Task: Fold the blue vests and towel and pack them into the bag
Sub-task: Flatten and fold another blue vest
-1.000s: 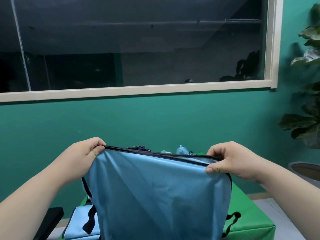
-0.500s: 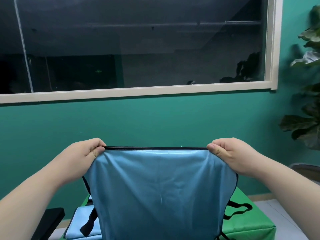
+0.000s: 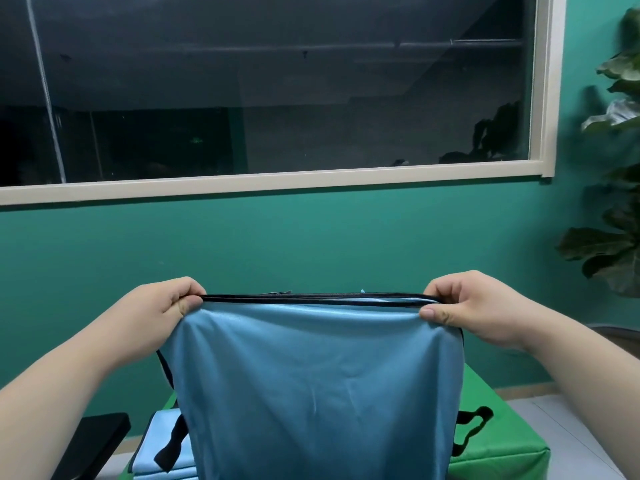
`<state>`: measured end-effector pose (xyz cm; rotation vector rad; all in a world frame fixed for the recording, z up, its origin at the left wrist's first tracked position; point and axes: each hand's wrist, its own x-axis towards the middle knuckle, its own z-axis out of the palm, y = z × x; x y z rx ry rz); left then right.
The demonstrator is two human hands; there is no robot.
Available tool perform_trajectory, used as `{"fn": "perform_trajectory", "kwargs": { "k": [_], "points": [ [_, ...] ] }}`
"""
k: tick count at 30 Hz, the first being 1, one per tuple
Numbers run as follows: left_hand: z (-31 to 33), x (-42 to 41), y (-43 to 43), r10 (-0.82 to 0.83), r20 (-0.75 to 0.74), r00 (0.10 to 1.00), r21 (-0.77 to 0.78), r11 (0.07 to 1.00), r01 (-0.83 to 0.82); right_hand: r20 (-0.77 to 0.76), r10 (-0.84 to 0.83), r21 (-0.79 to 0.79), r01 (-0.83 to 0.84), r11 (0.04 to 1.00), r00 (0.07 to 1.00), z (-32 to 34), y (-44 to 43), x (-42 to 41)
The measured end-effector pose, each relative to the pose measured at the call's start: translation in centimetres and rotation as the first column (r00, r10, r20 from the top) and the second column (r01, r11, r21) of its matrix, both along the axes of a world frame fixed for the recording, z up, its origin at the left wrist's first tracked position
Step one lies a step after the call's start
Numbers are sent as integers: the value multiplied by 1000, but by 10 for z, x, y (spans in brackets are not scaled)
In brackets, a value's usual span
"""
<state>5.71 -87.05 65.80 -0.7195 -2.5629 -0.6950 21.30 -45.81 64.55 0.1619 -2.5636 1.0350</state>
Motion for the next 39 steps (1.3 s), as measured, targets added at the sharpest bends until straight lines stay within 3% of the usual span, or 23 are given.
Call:
{"fn": "perform_trajectory", "kwargs": {
  "k": [5, 12, 19, 27, 32, 36, 39],
  "points": [
    [4, -1, -5, -24, 49, 999, -96, 995, 29, -47, -110, 109, 114, 987, 993, 0, 2, 1],
    [5, 0, -3, -42, 38, 998, -261, 964, 51, -79, -163, 64, 169, 984, 983, -7, 8, 0],
    [1, -1, 5, -63, 1, 998, -90, 994, 63, -78, -108, -29, 106, 994, 991, -8, 16, -4],
    [9, 12, 5, -115, 115, 987, 156, 983, 96, -84, -58, -194, 41, 980, 995, 9, 29, 1],
    [20, 15, 3, -87, 101, 991, 61, 995, 81, -95, -77, -177, 59, 983, 993, 23, 35, 6],
    [30, 17, 5, -43, -5, 999, -65, 997, 42, -116, -114, -118, 100, 988, 987, 39, 37, 7],
    [36, 18, 5, -31, -26, 999, -67, 997, 29, -158, -140, -119, 122, 985, 977, 48, 41, 9]
  ]
}}
